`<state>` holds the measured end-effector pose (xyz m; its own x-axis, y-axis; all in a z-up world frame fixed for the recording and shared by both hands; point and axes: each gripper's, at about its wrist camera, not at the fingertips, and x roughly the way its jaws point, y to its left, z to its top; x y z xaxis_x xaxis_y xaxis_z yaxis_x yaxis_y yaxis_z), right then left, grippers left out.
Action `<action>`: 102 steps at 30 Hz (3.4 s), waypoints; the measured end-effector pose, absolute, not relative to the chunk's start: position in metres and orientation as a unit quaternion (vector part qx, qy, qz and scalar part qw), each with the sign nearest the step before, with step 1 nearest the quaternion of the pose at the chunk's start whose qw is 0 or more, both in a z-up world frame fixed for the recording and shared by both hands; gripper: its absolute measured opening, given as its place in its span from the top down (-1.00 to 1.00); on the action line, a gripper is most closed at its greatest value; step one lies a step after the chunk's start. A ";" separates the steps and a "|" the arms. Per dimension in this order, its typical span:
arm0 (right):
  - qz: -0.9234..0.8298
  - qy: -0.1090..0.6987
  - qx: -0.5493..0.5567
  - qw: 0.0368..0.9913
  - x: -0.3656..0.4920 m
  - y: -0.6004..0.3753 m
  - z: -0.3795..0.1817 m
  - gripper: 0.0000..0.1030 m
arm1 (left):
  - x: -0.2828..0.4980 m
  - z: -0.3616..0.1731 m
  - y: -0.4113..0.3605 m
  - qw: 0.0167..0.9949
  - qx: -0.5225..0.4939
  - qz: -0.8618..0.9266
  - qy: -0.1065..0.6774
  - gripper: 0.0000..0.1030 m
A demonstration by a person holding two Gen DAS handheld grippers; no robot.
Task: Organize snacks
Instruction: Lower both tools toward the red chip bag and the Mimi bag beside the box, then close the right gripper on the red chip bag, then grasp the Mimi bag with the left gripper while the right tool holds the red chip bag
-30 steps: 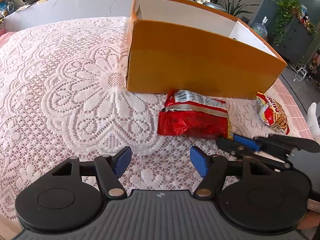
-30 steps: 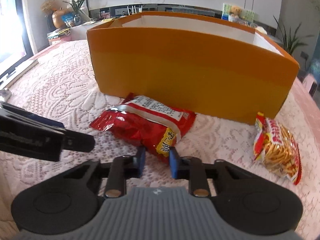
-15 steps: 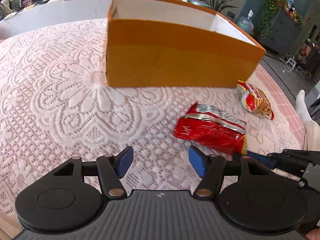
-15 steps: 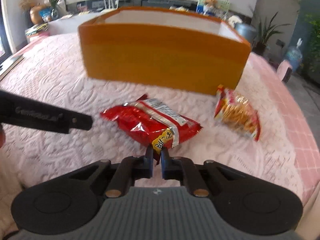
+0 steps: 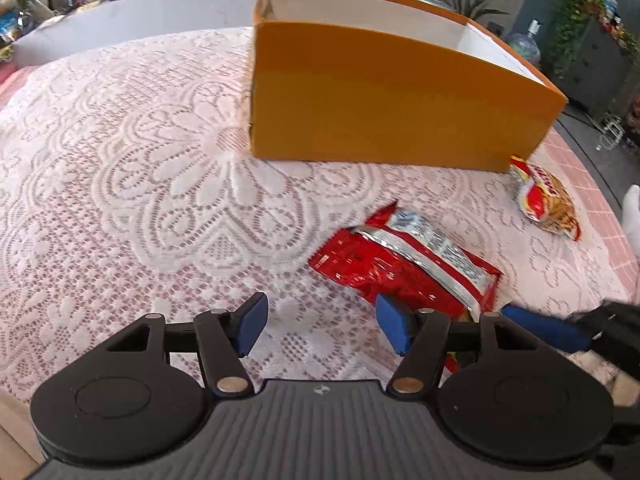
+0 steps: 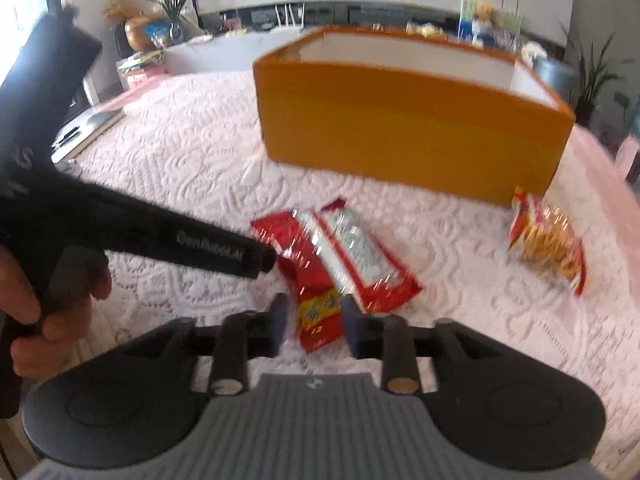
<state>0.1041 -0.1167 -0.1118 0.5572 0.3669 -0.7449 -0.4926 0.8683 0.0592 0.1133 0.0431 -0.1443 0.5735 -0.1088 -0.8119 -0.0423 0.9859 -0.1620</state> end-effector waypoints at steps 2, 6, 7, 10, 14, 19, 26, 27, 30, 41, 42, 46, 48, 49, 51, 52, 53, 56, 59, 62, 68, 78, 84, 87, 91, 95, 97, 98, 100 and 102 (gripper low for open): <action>0.238 0.393 -0.082 0.885 0.108 -0.118 -0.109 0.16 | 0.113 -0.143 0.046 0.887 -0.090 -0.016 0.454 -0.42; 0.238 0.377 -0.095 0.890 0.121 -0.113 -0.111 -0.38 | 0.108 -0.135 0.053 0.896 -0.104 0.001 0.433 -0.42; 0.244 0.375 -0.103 0.888 0.124 -0.110 -0.113 -0.43 | 0.108 -0.134 0.055 0.897 -0.107 0.007 0.429 -0.42; 0.259 0.366 -0.128 0.885 0.129 -0.100 -0.120 -0.59 | 0.108 -0.133 0.059 0.898 -0.115 0.018 0.425 -0.42; 0.274 0.357 -0.149 0.881 0.140 -0.092 -0.128 -0.69 | 0.110 -0.134 0.059 0.896 -0.114 0.019 0.429 -0.42; 0.278 0.368 -0.146 0.875 0.159 -0.093 -0.140 -0.71 | 0.111 -0.137 0.061 0.893 -0.119 0.018 0.434 -0.42; 0.292 0.395 -0.098 0.865 0.172 -0.098 -0.149 -0.74 | 0.115 -0.142 0.061 0.889 -0.120 0.013 0.443 -0.42; 0.295 0.400 -0.098 0.862 0.172 -0.096 -0.151 -0.74 | 0.116 -0.143 0.061 0.888 -0.120 0.013 0.444 -0.42; 0.299 0.395 -0.129 0.859 0.165 -0.088 -0.155 -0.70 | 0.117 -0.144 0.062 0.887 -0.121 0.011 0.446 -0.42; 0.273 0.398 -0.118 0.868 0.162 -0.095 -0.144 -0.35 | 0.111 -0.138 0.060 0.898 -0.117 -0.009 0.423 -0.42; 0.267 0.398 -0.118 0.870 0.162 -0.097 -0.141 -0.35 | 0.110 -0.136 0.058 0.901 -0.115 -0.015 0.418 -0.42; 0.242 0.393 -0.112 0.880 0.159 -0.114 -0.122 -0.35 | 0.105 -0.127 0.049 0.913 -0.097 -0.046 0.394 -0.42; 0.226 0.390 -0.115 0.885 0.158 -0.123 -0.113 -0.35 | 0.105 -0.122 0.044 0.916 -0.087 -0.058 0.387 -0.44; 0.219 0.388 -0.115 0.888 0.158 -0.128 -0.108 -0.35 | 0.105 -0.119 0.041 0.918 -0.083 -0.067 0.383 -0.47; 0.207 0.384 -0.112 0.893 0.158 -0.141 -0.099 -0.35 | 0.105 -0.112 0.035 0.920 -0.081 -0.082 0.373 -0.55; 0.200 0.383 -0.109 0.895 0.159 -0.149 -0.095 -0.35 | 0.106 -0.109 0.031 0.922 -0.078 -0.091 0.368 -0.59; 0.192 0.383 -0.106 0.898 0.159 -0.156 -0.092 -0.35 | 0.106 -0.106 0.026 0.924 -0.072 -0.098 0.363 -0.60; 0.161 0.381 -0.096 0.905 0.161 -0.183 -0.084 -0.35 | 0.110 -0.098 0.011 0.929 -0.049 -0.117 0.347 -0.67; 0.133 0.376 -0.083 0.913 0.165 -0.209 -0.079 -0.35 | 0.116 -0.093 -0.008 0.931 -0.028 -0.135 0.338 -0.68; 0.103 0.379 -0.070 0.917 0.174 -0.232 -0.075 -0.35 | 0.124 -0.090 -0.023 0.933 -0.009 -0.154 0.325 -0.68; 0.056 0.381 -0.036 0.922 0.182 -0.271 -0.075 -0.35 | 0.140 -0.093 -0.053 0.930 0.032 -0.201 0.305 -0.68; 0.001 0.402 0.028 0.915 0.191 -0.303 -0.087 -0.35 | 0.175 -0.119 -0.095 0.909 0.080 -0.262 0.314 -0.68; -0.029 0.411 0.057 0.910 0.203 -0.316 -0.091 -0.36 | 0.191 -0.132 -0.114 0.893 0.075 -0.297 0.330 -0.68; -0.038 0.413 0.064 0.908 0.205 -0.320 -0.092 -0.36 | 0.198 -0.141 -0.117 0.887 0.062 -0.300 0.345 -0.68; -0.037 0.419 0.059 0.905 0.209 -0.318 -0.097 -0.36 | 0.205 -0.151 -0.117 0.882 0.044 -0.296 0.363 -0.54; -0.034 0.428 0.050 0.902 0.213 -0.315 -0.102 -0.36 | 0.209 -0.151 -0.114 0.879 0.028 -0.296 0.374 -0.31; -0.033 0.430 0.044 0.901 0.215 -0.313 -0.104 -0.36 | 0.207 -0.150 -0.113 0.878 0.026 -0.301 0.372 -0.14; -0.032 0.432 0.043 0.900 0.215 -0.312 -0.104 -0.36 | 0.206 -0.150 -0.113 0.878 0.026 -0.299 0.372 -0.12; -0.030 0.435 0.040 0.899 0.216 -0.310 -0.105 -0.36 | 0.204 -0.150 -0.113 0.880 0.031 -0.295 0.372 0.04; -0.029 0.437 0.037 0.898 0.217 -0.308 -0.107 -0.36 | 0.202 -0.147 -0.113 0.882 0.031 -0.289 0.370 0.14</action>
<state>0.2169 -0.3083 -0.1072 0.6164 -0.0194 -0.7872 0.0836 0.9957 0.0410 0.2024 -0.1131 -0.1474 0.5593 -0.4876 -0.6704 0.5335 0.8307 -0.1592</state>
